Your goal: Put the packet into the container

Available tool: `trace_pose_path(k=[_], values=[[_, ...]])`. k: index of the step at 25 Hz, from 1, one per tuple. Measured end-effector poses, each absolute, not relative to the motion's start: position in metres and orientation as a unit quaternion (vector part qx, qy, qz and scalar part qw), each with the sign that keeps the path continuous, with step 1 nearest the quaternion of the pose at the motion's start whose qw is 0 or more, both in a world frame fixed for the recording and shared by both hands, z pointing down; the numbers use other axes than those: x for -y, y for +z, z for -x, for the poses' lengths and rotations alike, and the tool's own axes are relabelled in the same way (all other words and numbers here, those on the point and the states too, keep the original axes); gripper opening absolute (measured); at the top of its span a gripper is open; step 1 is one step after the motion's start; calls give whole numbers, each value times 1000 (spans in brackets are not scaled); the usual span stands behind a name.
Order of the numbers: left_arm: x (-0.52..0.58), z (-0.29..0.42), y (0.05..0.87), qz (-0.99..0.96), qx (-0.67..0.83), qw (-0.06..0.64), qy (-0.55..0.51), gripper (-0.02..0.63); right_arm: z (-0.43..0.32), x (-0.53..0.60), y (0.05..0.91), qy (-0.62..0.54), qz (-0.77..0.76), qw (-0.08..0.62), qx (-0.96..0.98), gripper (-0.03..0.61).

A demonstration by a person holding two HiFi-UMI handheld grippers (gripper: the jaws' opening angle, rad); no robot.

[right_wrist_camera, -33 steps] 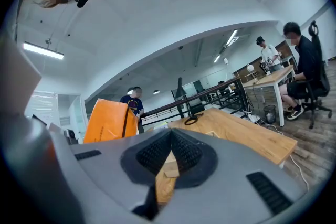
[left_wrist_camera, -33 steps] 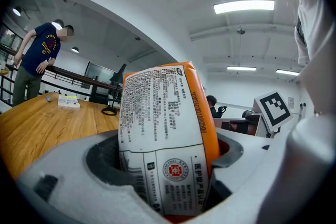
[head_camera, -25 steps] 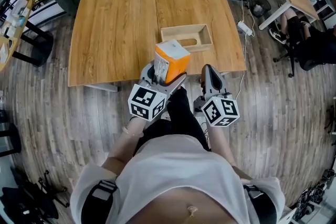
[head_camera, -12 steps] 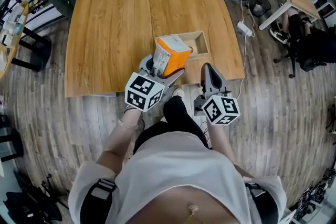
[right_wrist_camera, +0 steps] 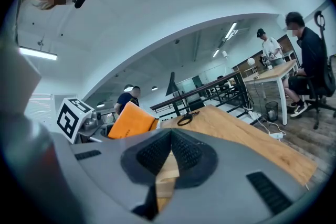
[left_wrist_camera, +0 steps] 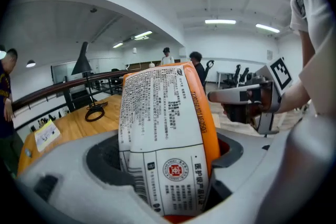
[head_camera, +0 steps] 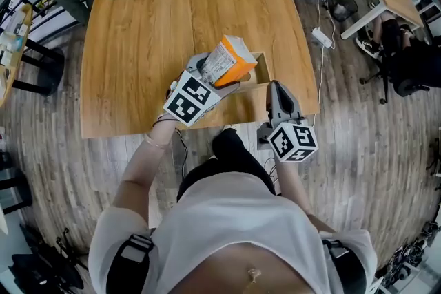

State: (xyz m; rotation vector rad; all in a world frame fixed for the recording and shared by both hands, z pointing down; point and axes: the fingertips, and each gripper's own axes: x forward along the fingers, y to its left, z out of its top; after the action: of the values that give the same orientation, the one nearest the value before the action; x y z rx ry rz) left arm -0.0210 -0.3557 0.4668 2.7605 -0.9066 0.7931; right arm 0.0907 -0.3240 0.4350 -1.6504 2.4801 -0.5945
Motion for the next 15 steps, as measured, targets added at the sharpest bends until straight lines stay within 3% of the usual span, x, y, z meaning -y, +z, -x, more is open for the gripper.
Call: trace_pose_path(k=[7,15], values=[[369,5,492,-902,212,-7,376,394,-104,326,443,-203,553,49,-806,12],[373,-11,517,-881,142,-29,451,394,-113,324,446,-207,563,56,-798,12]])
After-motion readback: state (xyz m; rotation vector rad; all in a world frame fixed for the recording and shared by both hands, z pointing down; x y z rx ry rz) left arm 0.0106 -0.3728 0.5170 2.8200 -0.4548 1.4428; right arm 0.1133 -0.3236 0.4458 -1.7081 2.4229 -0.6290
